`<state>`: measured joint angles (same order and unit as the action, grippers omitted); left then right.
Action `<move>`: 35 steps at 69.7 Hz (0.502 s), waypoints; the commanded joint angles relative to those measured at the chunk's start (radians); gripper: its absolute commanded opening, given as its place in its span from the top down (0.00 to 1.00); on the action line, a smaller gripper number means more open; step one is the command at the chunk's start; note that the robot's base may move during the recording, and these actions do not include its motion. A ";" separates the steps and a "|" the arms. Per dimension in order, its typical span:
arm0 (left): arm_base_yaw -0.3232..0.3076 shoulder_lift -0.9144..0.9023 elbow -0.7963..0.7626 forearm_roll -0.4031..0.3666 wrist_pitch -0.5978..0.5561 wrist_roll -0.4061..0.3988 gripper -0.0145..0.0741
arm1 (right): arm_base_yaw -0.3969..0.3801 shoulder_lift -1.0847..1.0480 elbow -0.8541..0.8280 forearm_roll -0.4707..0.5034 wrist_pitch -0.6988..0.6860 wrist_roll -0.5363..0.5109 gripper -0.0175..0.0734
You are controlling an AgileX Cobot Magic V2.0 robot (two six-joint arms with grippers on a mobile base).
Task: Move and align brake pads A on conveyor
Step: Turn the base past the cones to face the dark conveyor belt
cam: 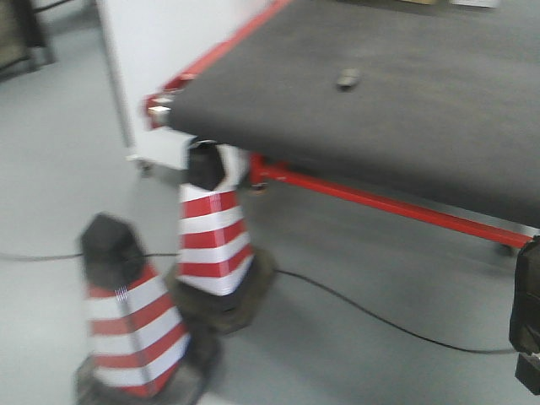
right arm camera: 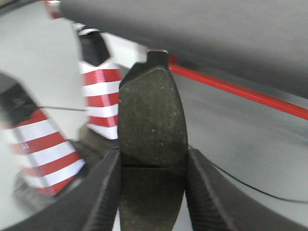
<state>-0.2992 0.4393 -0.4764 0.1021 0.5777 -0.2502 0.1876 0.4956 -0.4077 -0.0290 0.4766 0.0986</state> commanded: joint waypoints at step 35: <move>-0.003 0.001 -0.033 0.000 -0.093 -0.006 0.83 | -0.008 0.001 -0.033 -0.010 -0.092 -0.008 0.81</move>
<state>-0.2992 0.4393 -0.4764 0.1021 0.5777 -0.2502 0.1876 0.4956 -0.4077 -0.0297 0.4766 0.0986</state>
